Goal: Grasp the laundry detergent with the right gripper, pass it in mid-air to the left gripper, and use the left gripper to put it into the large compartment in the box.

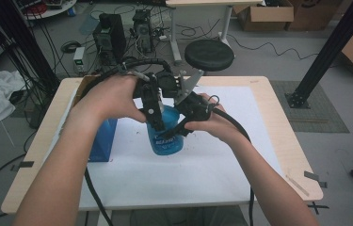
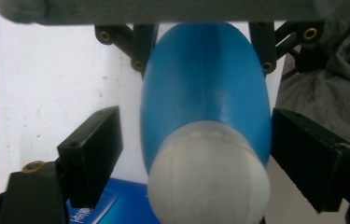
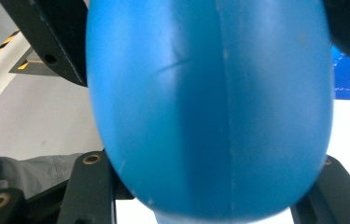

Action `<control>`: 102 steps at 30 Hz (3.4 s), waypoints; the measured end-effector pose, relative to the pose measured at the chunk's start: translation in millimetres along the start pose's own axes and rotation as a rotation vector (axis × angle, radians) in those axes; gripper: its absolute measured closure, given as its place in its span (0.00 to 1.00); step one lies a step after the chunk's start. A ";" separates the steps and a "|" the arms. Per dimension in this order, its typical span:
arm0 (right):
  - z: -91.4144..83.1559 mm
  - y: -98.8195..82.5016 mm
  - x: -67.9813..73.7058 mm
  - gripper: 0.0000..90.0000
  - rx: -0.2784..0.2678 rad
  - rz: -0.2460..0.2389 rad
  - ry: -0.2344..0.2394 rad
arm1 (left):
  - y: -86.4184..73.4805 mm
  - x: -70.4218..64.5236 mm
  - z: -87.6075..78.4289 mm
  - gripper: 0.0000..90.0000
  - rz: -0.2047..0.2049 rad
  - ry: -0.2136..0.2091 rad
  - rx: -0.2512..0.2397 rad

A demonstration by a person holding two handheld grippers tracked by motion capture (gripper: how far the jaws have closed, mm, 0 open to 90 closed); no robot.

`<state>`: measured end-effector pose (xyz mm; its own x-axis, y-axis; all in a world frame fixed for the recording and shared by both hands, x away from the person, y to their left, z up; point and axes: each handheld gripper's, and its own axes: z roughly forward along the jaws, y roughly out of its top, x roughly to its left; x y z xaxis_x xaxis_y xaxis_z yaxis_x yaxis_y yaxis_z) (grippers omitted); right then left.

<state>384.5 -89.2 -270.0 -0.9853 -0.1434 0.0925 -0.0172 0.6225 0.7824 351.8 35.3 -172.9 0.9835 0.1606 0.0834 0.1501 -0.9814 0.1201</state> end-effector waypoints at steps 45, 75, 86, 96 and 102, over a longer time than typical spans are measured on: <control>0.7 -1.9 0.1 0.50 0.006 0.000 -0.004 | 2.6 -3.2 4.5 0.42 -0.019 0.010 0.033; -36.1 -43.3 -9.8 0.29 0.169 0.117 -0.178 | -26.8 38.0 -44.3 0.43 -0.541 0.031 0.146; -81.2 -90.7 -17.4 0.30 0.470 0.194 -0.277 | -87.1 71.2 -89.9 0.43 -1.051 0.162 0.135; -117.6 -120.8 -16.3 0.31 0.675 0.227 -0.335 | -143.6 86.3 -96.7 0.43 -1.302 0.187 0.171; -136.0 -129.7 -16.0 0.31 0.715 0.259 -0.358 | -164.4 91.0 -91.5 0.43 -1.373 0.196 0.180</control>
<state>425.6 -272.2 -289.2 -0.9652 0.2491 -0.0801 0.2326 0.9570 0.1732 407.4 220.9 -94.5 0.0150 0.9898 0.1415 0.9954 -0.0281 0.0914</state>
